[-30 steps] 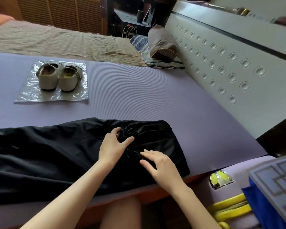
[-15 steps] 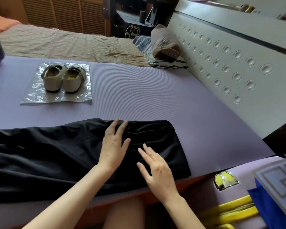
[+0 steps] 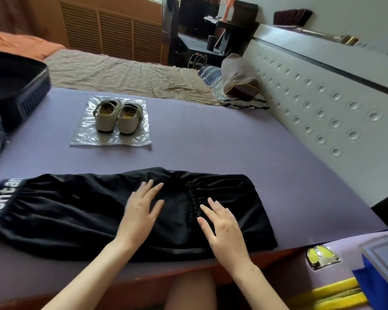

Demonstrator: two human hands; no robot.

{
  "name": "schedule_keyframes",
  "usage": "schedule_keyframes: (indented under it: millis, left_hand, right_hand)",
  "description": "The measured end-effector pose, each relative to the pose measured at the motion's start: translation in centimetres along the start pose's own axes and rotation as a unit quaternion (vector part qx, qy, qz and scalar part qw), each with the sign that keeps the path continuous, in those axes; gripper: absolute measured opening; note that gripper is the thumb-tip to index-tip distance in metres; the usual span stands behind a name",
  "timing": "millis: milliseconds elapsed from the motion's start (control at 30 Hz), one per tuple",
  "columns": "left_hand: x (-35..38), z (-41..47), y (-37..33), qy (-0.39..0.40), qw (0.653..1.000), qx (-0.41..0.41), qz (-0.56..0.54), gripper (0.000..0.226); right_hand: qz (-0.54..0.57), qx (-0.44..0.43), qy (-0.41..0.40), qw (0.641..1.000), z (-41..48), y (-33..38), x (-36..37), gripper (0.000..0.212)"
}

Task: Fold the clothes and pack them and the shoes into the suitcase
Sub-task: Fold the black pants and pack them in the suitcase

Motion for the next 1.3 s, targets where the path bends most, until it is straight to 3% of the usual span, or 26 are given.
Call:
schedule_keyframes:
  millis: [167, 333, 500, 667, 833, 1000, 1167, 1300]
  left_hand:
    - [-9.1, -0.9, 7.1, -0.102, 0.984, -0.100, 0.107, 0.047]
    - [-15.3, -2.3, 12.9, -0.160, 0.950, -0.181, 0.197, 0.054]
    - [-17.8, -3.9, 16.8, -0.149, 0.940, -0.262, 0.160, 0.055]
    - [-18.4, -4.4, 17.1, -0.179, 0.943, -0.262, 0.097, 0.052]
    - [-20.2, -4.6, 16.3, -0.239, 0.944, -0.227, -0.017, 0.053]
    - [-21.4, -4.9, 16.1, -0.297, 0.921, -0.211, -0.141, 0.038]
    - [-21.7, -4.8, 12.6, -0.329, 0.912, -0.131, -0.206, 0.040]
    - [-20.4, -5.1, 10.1, -0.315, 0.895, -0.122, -0.292, 0.059]
  right_hand:
    - [0.053, -0.033, 0.058, 0.996, 3.7, 5.8, 3.1, 0.055]
    - [0.035, -0.030, 0.148, 0.988, 6.3, 10.3, 8.0, 0.061]
    - [-0.038, -0.019, 0.214, 0.976, 5.9, 11.2, 11.9, 0.095]
    - [-0.012, 0.003, 0.226, 0.974, 6.1, 10.9, 12.0, 0.065]
    - [0.078, 0.000, 0.161, 0.984, 6.8, 13.2, 10.9, 0.060]
    - [0.150, -0.085, 0.117, 0.978, 8.4, 18.9, 11.1, 0.055]
    - [0.303, -0.052, 0.020, 0.951, 10.6, 20.5, 9.1, 0.037]
    - [0.374, 0.017, -0.017, 0.927, 13.4, 20.2, 6.5, 0.028]
Point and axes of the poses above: each hand's wrist, its own z-axis towards the middle knuckle, its own x-axis out of the palm, y = z × x, the point moved 5 cm from there along z, towards the middle knuckle, and after that the axes turned 15 degrees about -x, right-handed, at the moved point
